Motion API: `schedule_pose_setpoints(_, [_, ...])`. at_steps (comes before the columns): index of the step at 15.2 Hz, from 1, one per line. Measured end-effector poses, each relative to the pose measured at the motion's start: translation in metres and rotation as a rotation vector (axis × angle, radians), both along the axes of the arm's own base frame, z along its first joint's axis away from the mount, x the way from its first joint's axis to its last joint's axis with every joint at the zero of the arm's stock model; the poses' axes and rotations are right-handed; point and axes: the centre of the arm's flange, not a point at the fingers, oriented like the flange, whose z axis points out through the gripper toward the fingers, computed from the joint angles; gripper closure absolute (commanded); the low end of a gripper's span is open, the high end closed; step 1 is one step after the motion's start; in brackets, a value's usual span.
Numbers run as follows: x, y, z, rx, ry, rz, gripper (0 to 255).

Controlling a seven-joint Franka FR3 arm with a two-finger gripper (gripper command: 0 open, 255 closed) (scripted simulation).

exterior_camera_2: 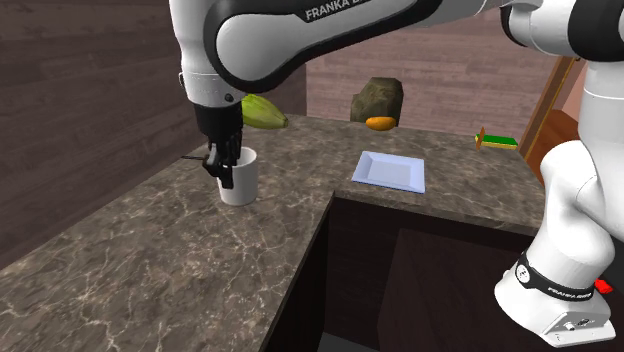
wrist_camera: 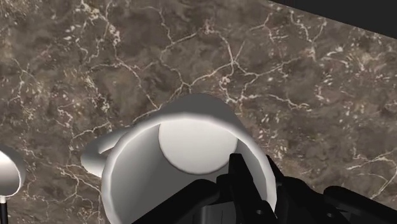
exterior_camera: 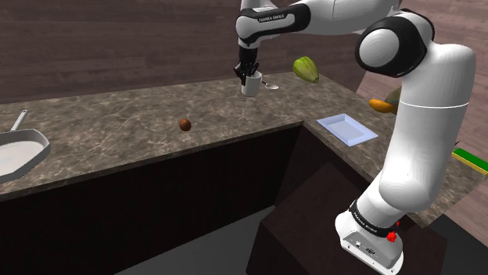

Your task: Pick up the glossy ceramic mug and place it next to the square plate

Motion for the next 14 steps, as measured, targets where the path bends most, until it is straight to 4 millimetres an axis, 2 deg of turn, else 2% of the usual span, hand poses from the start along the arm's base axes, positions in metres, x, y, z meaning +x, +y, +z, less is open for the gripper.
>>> schedule_pose_setpoints(9, [0.000,0.001,0.047,0.000,0.000,0.000,255])
schedule_pose_setpoints(12, [-0.019,-0.019,0.051,0.000,0.000,0.000,255])
schedule_pose_setpoints(14, [-0.040,-0.038,0.052,0.000,0.000,0.000,255])
